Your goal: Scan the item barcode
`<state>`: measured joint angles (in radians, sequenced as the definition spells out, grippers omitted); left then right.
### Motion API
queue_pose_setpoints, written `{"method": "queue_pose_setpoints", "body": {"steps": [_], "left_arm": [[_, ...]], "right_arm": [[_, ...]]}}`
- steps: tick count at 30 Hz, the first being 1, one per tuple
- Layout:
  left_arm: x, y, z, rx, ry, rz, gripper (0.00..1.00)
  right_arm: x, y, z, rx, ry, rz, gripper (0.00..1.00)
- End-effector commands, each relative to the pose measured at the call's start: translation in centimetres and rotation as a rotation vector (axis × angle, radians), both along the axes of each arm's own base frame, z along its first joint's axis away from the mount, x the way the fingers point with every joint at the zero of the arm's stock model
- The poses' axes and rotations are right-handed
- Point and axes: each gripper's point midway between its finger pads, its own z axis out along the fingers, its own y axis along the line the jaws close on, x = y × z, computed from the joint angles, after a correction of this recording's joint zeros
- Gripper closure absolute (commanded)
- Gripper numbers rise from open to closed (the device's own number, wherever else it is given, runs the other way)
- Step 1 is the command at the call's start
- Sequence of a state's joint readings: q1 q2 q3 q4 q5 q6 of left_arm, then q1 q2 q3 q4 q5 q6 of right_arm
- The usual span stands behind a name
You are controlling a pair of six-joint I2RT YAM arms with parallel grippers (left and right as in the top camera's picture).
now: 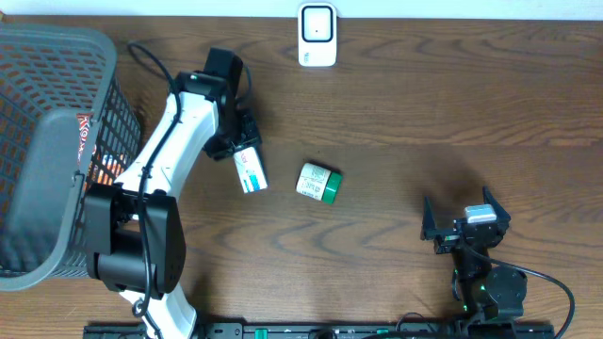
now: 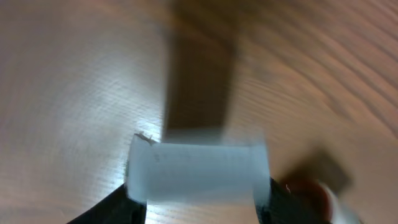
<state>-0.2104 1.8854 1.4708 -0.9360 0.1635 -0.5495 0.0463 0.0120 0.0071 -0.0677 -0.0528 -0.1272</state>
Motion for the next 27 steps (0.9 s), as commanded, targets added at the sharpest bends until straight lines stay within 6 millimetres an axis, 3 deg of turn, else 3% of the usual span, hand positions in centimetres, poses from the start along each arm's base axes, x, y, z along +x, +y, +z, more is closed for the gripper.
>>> {"method": "queue_pose_setpoints", "body": {"steps": [1, 4, 8, 11, 13, 17, 18, 20, 22, 24, 27], "left_arm": [[-1.2, 0.5, -3.1, 0.054, 0.047, 0.52, 0.35], [-1.4, -0.8, -4.0, 0.024, 0.043, 0.652, 0.23], [0.3, -2.0, -3.2, -0.029, -0.033, 0.632, 0.07], [1.2, -1.9, -1.2, -0.04, -0.111, 0.549, 0.03], [1.9, -1.5, 1.2, -0.032, -0.201, 0.479, 0.02], [3.2, -0.8, 7.9, -0.03, -0.415, 0.258, 0.02], [3.3, -0.3, 11.3, -0.027, -0.502, 0.192, 0.02], [3.2, 0.4, 15.4, -0.017, -0.612, 0.121, 0.02], [2.4, 2.0, 20.7, 0.009, -0.751, 0.062, 0.02], [1.5, 4.4, 24.6, 0.038, -0.845, 0.074, 0.02], [-0.3, 9.4, 28.6, 0.084, -0.92, 0.192, 0.02]], "right_arm": [[0.0, 0.3, 0.0, 0.014, 0.001, 0.011, 0.01], [0.0, 0.3, 0.0, 0.014, 0.002, 0.011, 0.01], [0.0, 0.3, 0.0, 0.014, 0.001, 0.01, 0.01], [0.0, 0.3, 0.0, 0.014, 0.001, 0.011, 0.01], [0.0, 0.3, 0.0, 0.014, 0.001, 0.011, 0.01], [0.0, 0.3, 0.0, 0.014, 0.001, 0.01, 0.01], [0.0, 0.3, 0.0, 0.014, 0.001, 0.011, 0.01], [0.0, 0.3, 0.0, 0.014, 0.001, 0.011, 0.01], [0.0, 0.3, 0.0, 0.014, 0.001, 0.01, 0.01], [0.0, 0.3, 0.0, 0.014, 0.001, 0.011, 0.01], [0.0, 0.3, 0.0, 0.014, 0.001, 0.011, 0.01]]}}
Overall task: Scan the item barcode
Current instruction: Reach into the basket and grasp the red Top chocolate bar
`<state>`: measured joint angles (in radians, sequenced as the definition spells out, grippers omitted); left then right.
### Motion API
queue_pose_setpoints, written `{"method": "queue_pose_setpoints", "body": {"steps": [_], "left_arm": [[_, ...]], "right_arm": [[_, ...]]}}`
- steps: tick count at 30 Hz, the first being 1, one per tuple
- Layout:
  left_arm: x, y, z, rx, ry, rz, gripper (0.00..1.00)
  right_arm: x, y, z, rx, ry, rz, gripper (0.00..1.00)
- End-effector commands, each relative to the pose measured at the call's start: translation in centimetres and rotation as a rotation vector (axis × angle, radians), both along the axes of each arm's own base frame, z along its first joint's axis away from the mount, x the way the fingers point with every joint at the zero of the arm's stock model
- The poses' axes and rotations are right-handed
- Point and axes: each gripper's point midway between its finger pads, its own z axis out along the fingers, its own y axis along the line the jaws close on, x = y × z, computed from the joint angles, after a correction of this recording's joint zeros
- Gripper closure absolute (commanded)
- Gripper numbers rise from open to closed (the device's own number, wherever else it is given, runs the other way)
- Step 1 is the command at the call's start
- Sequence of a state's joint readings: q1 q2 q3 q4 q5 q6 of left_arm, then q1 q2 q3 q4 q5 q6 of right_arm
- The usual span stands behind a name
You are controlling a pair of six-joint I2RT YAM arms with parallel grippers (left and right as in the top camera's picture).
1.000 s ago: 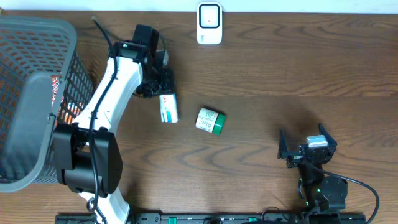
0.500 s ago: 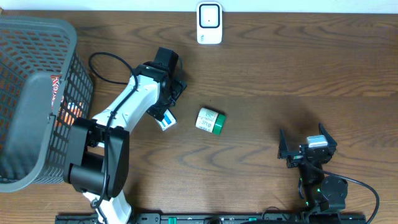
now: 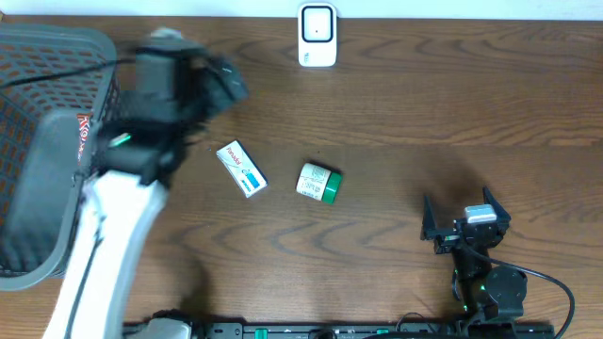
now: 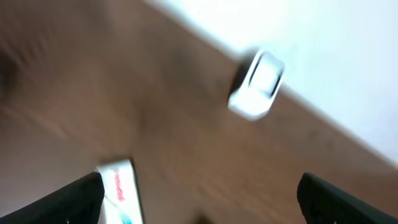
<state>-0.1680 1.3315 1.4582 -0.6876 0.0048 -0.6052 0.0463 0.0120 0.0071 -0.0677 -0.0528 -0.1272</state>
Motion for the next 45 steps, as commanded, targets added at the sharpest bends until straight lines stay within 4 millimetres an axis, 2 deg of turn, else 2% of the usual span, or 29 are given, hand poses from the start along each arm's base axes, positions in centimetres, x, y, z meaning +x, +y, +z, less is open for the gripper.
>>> {"method": "queue_pose_setpoints", "body": {"steps": [1, 3, 4, 6, 8, 10, 12, 14, 15, 16, 19, 21, 23, 27, 30, 31, 35, 42, 45], "left_arm": [[-2.7, 7.8, 6.4, 0.123, -0.128, 0.132, 0.02], [-4.6, 12.9, 7.7, 0.144, -0.121, 0.262, 0.02], [-5.2, 14.5, 7.9, 0.143, -0.113, 0.298, 0.02], [-6.4, 18.9, 7.7, 0.118, -0.1, 0.381, 0.02], [-7.0, 21.7, 7.0, 0.074, -0.087, 0.434, 0.02], [-7.7, 26.7, 5.0, 0.015, -0.049, 0.529, 0.02], [-8.3, 30.2, 2.5, 0.02, 0.019, 0.583, 0.02], [-8.0, 31.8, 0.9, 0.066, 0.07, 0.561, 0.01], [-7.5, 33.3, -1.5, 0.128, 0.148, 0.537, 0.02], [-6.8, 33.9, -3.4, 0.175, 0.207, 0.473, 0.01], [-5.4, 33.9, -6.9, 0.256, 0.302, 0.311, 0.01], [-4.1, 33.4, -10.3, 0.294, 0.379, 0.172, 0.02], [-2.5, 32.4, -12.6, 0.267, 0.392, 0.086, 0.01], [-0.5, 30.4, -15.3, 0.277, 0.405, -0.073, 0.02], [1.0, 29.6, -17.4, 0.275, 0.422, -0.115, 0.02], [2.0, 29.2, -19.1, 0.268, 0.434, -0.139, 0.01], [2.8, 29.5, -21.7, 0.256, 0.455, -0.149, 0.01], [3.1, 30.6, -26.4, 0.26, 0.524, -0.154, 0.01], [3.2, 30.7, -27.7, 0.25, 0.536, -0.158, 0.01]], "right_arm": [[0.0, 0.3, 0.0, 0.014, 0.001, 0.011, 0.01], [0.0, 0.3, 0.0, 0.014, 0.001, 0.011, 0.01], [0.0, 0.3, 0.0, 0.014, 0.002, 0.011, 0.01], [0.0, 0.3, 0.0, 0.014, 0.001, 0.011, 0.01], [0.0, 0.3, 0.0, 0.014, 0.001, 0.011, 0.01], [0.0, 0.3, 0.0, 0.014, 0.001, 0.011, 0.01], [0.0, 0.3, 0.0, 0.014, 0.001, 0.011, 0.01], [0.0, 0.3, 0.0, 0.014, 0.001, 0.011, 0.01], [0.0, 0.3, 0.0, 0.014, 0.001, 0.011, 0.01], [0.0, 0.3, 0.0, 0.014, 0.001, 0.011, 0.01], [0.0, 0.3, 0.0, 0.014, 0.001, 0.011, 0.01], [0.0, 0.3, 0.0, 0.014, 0.001, 0.011, 0.01], [0.0, 0.3, 0.0, 0.014, 0.001, 0.011, 0.01], [0.0, 0.3, 0.0, 0.014, 0.001, 0.01, 0.01], [0.0, 0.3, 0.0, 0.014, 0.001, 0.011, 0.01], [0.0, 0.3, 0.0, 0.014, 0.001, 0.011, 0.01], [0.0, 0.3, 0.0, 0.014, 0.001, 0.011, 0.01], [0.0, 0.3, 0.0, 0.014, 0.001, 0.01, 0.01], [0.0, 0.3, 0.0, 0.014, 0.001, 0.011, 0.01]]}}
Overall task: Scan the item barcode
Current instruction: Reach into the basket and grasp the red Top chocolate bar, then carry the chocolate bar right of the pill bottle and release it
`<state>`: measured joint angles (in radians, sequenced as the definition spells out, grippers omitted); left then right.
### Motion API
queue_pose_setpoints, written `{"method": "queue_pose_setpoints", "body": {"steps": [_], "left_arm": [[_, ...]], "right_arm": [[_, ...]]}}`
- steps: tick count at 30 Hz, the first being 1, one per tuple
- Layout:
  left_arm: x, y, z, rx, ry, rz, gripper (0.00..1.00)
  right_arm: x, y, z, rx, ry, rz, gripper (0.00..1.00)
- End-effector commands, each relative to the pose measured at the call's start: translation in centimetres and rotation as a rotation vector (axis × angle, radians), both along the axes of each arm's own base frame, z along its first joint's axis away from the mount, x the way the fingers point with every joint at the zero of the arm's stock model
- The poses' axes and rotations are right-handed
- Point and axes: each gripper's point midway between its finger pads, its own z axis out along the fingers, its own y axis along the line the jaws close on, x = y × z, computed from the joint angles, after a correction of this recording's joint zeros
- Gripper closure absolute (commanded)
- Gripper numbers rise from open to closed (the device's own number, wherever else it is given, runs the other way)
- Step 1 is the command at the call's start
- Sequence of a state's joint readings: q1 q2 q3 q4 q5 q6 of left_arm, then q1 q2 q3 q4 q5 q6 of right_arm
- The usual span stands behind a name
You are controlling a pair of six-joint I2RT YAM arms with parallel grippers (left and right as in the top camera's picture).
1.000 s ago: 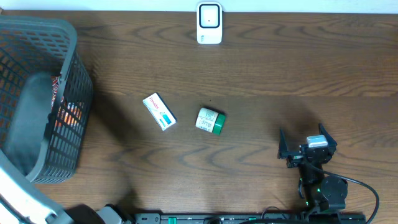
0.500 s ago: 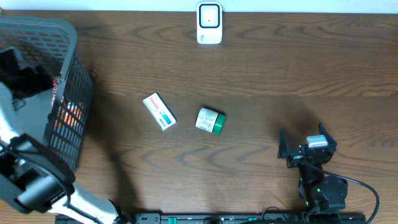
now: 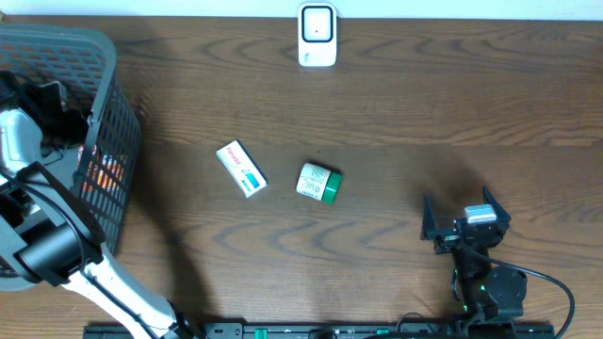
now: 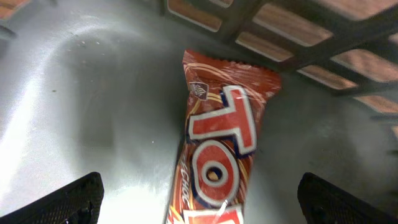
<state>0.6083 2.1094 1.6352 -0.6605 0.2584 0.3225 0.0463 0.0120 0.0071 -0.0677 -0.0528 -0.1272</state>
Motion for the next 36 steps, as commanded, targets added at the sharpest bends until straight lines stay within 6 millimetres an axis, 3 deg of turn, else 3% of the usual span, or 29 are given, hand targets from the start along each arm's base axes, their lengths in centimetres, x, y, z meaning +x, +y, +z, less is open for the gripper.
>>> {"method": "queue_pose_setpoints", "body": {"steps": [1, 5, 6, 7, 9, 10, 15, 17, 21, 25, 27, 28, 33, 34, 36], "left_arm": [[-0.1, 0.2, -2.3, -0.007, 0.035, -0.016, 0.01], [-0.6, -0.2, -4.6, -0.038, 0.079, -0.016, 0.01], [-1.0, -0.4, -5.4, -0.053, 0.101, -0.016, 0.05], [-1.1, -0.6, -5.7, -0.061, 0.111, -0.017, 0.14], [-1.6, -0.9, -6.1, -0.077, 0.134, -0.017, 0.48], [-1.8, -1.0, -6.1, -0.081, 0.14, -0.016, 0.59], [-3.1, -1.9, -6.3, -0.118, 0.192, -0.017, 0.61], [-3.7, -2.3, -6.3, -0.137, 0.216, -0.01, 0.67], [-4.2, -2.7, -4.9, -0.148, 0.223, 0.015, 0.68], [-4.0, -1.7, 0.6, -0.06, 0.146, 0.051, 0.68], [-3.7, -1.4, 4.9, 0.001, 0.06, 0.055, 0.68], [-3.5, -1.3, 8.3, 0.051, -0.013, 0.057, 0.68], [-4.5, -1.9, 20.5, 0.21, -0.29, 0.095, 0.68], [-5.5, -2.7, 25.0, 0.262, -0.397, 0.114, 0.68], [-7.3, -4.0, 30.0, 0.318, -0.522, 0.129, 0.68]], "right_arm": [[0.0, 0.3, 0.0, 0.014, 0.001, 0.011, 0.01], [0.0, 0.3, 0.0, 0.014, 0.001, 0.011, 0.01], [0.0, 0.3, 0.0, 0.014, 0.001, 0.011, 0.01], [0.0, 0.3, 0.0, 0.014, 0.001, 0.011, 0.01], [0.0, 0.3, 0.0, 0.014, 0.001, 0.011, 0.01], [0.0, 0.3, 0.0, 0.014, 0.001, 0.011, 0.01], [0.0, 0.3, 0.0, 0.014, 0.001, 0.011, 0.01], [0.0, 0.3, 0.0, 0.014, 0.001, 0.011, 0.01], [0.0, 0.3, 0.0, 0.014, 0.001, 0.011, 0.01], [0.0, 0.3, 0.0, 0.014, 0.001, 0.011, 0.01], [0.0, 0.3, 0.0, 0.014, 0.001, 0.011, 0.01], [0.0, 0.3, 0.0, 0.014, 0.002, 0.011, 0.01], [0.0, 0.3, 0.0, 0.014, 0.001, 0.01, 0.01], [0.0, 0.3, 0.0, 0.014, 0.001, 0.011, 0.01], [0.0, 0.3, 0.0, 0.014, 0.002, 0.011, 0.01]]}}
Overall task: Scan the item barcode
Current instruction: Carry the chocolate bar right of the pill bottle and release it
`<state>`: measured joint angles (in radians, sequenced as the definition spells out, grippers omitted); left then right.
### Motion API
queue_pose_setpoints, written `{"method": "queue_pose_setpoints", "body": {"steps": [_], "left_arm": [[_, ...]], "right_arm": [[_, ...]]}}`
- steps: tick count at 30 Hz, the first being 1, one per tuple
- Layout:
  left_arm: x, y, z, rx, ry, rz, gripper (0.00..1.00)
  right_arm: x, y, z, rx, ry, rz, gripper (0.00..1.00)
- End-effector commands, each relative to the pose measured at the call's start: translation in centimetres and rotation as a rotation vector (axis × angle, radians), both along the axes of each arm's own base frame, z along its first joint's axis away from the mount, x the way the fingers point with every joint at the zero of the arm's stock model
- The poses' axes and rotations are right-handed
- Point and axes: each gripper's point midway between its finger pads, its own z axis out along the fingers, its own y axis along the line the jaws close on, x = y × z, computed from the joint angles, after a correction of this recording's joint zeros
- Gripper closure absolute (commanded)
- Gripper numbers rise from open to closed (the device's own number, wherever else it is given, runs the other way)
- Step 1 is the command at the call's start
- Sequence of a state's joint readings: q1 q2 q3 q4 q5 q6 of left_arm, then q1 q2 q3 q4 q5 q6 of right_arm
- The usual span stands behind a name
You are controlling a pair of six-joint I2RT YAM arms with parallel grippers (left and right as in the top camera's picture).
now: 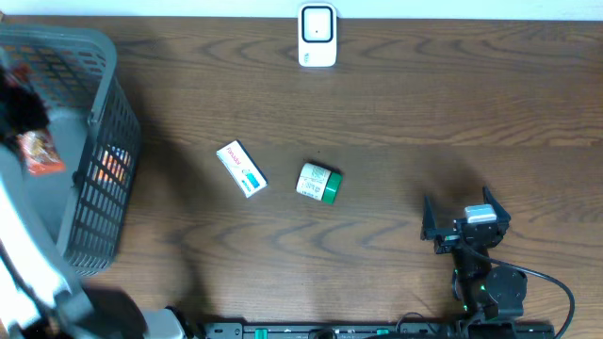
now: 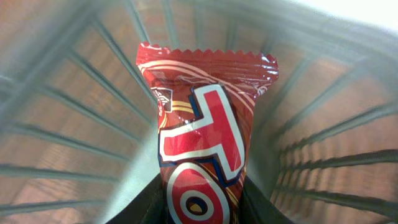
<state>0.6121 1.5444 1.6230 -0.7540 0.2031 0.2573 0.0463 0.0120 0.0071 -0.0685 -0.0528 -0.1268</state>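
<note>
A red candy bar (image 2: pixel 205 137) with white lettering hangs upright in my left gripper (image 2: pixel 202 208), which is shut on its lower part; the black fingers (image 2: pixel 152 208) press its sides. From overhead, the bar (image 1: pixel 42 155) shows at the far left above the grey basket (image 1: pixel 104 47), under the blurred left arm (image 1: pixel 19 108). The white scanner (image 1: pixel 317 35) stands at the table's far edge. My right gripper (image 1: pixel 462 215) rests open near the front right, holding nothing.
A white and blue box (image 1: pixel 241 168) and a green and white cylinder (image 1: pixel 318 183) lie mid-table. More items show orange through the basket wall (image 1: pixel 111 165). The basket's mesh wall (image 2: pixel 323 143) surrounds the held bar.
My left gripper was open over the red bar lying on the basket floor. Now it is shut on the bar, which is raised off the floor. The right arm is unchanged.
At first the white and blue box sat between my left fingers on the table. Then the box lay free and the open gripper was nearer the basket. Later it was open inside the basket above the red bar, which it now holds.
</note>
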Motion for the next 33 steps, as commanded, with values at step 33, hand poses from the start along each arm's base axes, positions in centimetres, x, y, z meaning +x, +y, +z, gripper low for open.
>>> {"method": "queue_pose_setpoints", "body": {"steps": [33], "left_arm": [[-7.8, -52.2, -13.3, -0.258, 0.471, -1.421, 0.68]], "right_arm": [[0.0, 0.3, 0.0, 0.014, 0.001, 0.01, 0.01]]}}
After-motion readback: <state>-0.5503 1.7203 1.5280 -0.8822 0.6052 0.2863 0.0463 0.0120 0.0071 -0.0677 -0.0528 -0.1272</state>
